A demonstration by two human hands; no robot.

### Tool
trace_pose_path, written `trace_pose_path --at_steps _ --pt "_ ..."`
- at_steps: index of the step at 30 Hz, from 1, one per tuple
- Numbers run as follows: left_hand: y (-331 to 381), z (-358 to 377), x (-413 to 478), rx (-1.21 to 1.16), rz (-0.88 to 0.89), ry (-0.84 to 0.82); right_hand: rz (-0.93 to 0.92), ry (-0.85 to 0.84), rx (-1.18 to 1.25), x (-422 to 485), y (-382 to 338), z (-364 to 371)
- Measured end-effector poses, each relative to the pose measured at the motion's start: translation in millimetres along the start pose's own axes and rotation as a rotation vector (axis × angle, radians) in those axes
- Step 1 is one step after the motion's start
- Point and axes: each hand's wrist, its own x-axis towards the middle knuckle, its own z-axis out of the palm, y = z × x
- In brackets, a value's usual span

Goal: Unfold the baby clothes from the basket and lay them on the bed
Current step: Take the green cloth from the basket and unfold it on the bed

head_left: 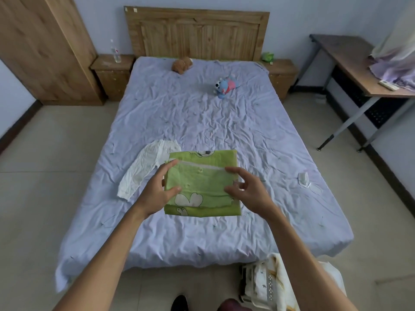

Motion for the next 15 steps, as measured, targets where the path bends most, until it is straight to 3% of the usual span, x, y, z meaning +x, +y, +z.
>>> trace_pose_path --at_steps 15 --pt "-41 47 160 0.054 -0.125 0.017 0.099 -0.084 0.024 159 73 -53"
